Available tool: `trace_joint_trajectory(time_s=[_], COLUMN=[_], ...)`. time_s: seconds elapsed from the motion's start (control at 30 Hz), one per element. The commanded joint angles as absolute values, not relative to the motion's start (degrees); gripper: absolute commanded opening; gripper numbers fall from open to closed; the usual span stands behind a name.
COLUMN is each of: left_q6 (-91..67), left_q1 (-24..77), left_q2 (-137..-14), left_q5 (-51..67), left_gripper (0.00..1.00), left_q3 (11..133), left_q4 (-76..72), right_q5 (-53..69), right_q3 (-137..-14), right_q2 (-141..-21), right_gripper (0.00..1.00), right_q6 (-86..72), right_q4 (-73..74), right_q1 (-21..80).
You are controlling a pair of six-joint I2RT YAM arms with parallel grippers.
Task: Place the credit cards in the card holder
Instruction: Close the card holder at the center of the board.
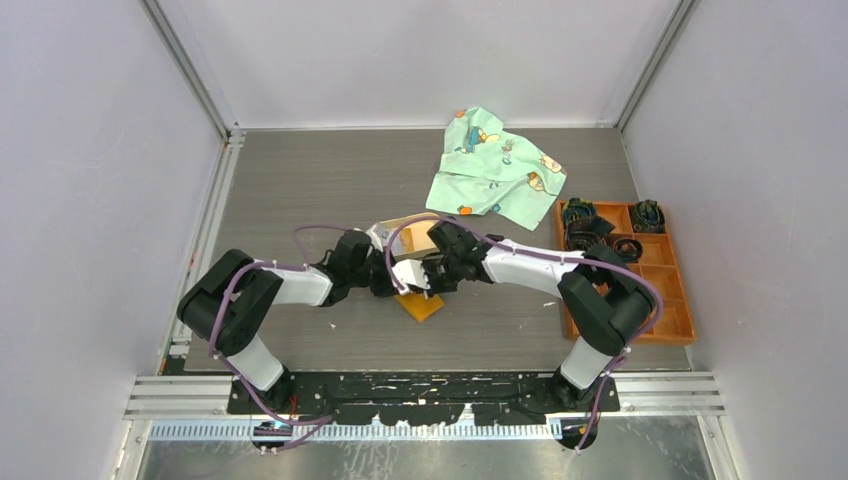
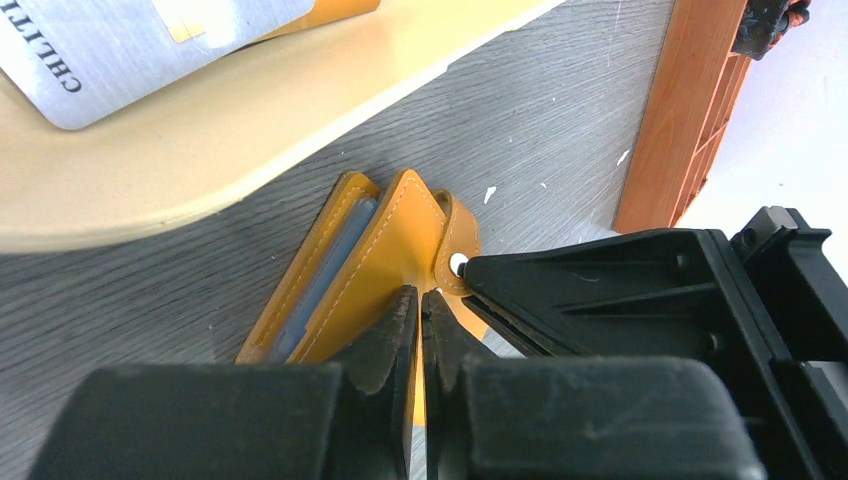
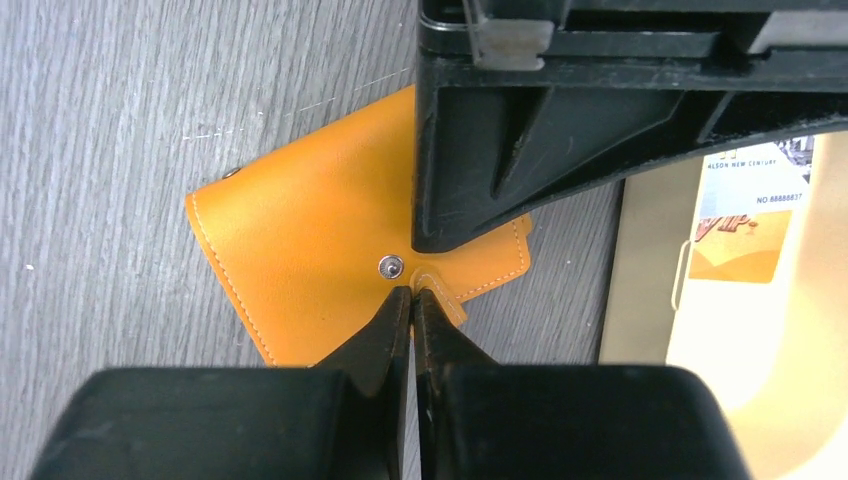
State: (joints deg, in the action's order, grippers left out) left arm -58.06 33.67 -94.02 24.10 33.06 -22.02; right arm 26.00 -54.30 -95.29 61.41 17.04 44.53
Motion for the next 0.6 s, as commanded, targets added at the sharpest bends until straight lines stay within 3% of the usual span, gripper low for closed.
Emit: trace_joint_trajectory(time_s=[0.0, 0.17, 0.57], left_q6=[-57.0, -57.1, -57.1], left_q1=[33.3, 33.3, 33.3], left_q2=[-94.1, -93.6, -93.9], left_q5=[22.9, 22.7, 22.8], left_gripper=[0.06, 0.07, 0.06], left_q3=[32.2, 32.0, 32.0], left_q4=[-21.5, -21.5, -21.7], right_q5=[28.9, 29.4, 27.7], right_q3=[-57.3, -59.2, -58.5], right_q2=[-94.6, -96.2, -97.9], right_gripper=[0.08, 0.01, 0.01], right_q6=[54.9, 47.5, 45.1], right_q4=[19.4, 19.3, 17.7], right_q1=[44.7, 44.7, 44.8])
